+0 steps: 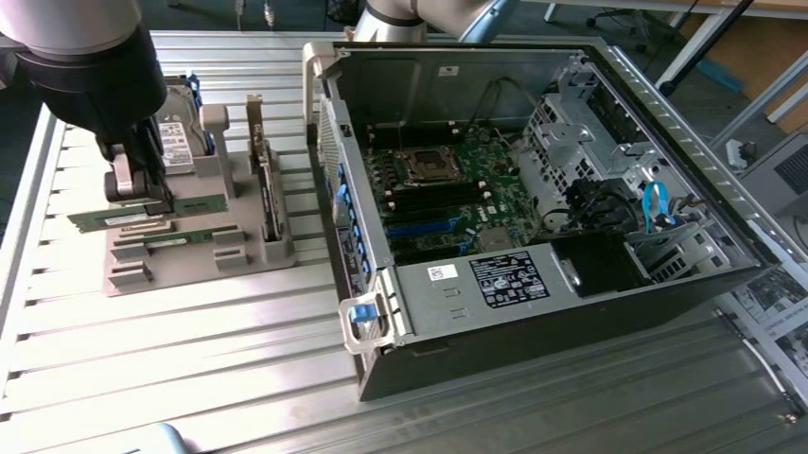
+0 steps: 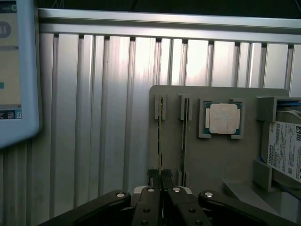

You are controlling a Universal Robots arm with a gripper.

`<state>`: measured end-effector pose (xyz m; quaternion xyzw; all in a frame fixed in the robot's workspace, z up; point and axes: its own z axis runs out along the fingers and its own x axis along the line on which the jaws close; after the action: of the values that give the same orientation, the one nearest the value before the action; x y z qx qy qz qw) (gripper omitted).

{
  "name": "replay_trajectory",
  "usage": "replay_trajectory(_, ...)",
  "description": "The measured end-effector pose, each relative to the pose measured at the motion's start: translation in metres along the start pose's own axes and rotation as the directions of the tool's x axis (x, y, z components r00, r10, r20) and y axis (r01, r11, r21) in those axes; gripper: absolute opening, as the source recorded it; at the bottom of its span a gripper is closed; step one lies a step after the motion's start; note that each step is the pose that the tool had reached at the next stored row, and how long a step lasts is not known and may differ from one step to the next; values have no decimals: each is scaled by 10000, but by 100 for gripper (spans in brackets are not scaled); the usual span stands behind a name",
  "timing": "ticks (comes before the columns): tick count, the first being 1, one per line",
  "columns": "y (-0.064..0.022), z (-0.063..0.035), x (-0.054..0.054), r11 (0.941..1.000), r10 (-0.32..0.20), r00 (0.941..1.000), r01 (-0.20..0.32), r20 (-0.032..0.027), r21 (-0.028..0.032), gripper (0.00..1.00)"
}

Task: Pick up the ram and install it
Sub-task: 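Pick up the ram and move it above insertion slot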

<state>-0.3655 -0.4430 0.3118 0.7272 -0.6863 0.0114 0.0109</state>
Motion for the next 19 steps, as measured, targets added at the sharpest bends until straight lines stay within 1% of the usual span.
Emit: replay_trajectory(19, 0, -118, 4, 10000, -1, 10000, 1, 0, 1, 13)
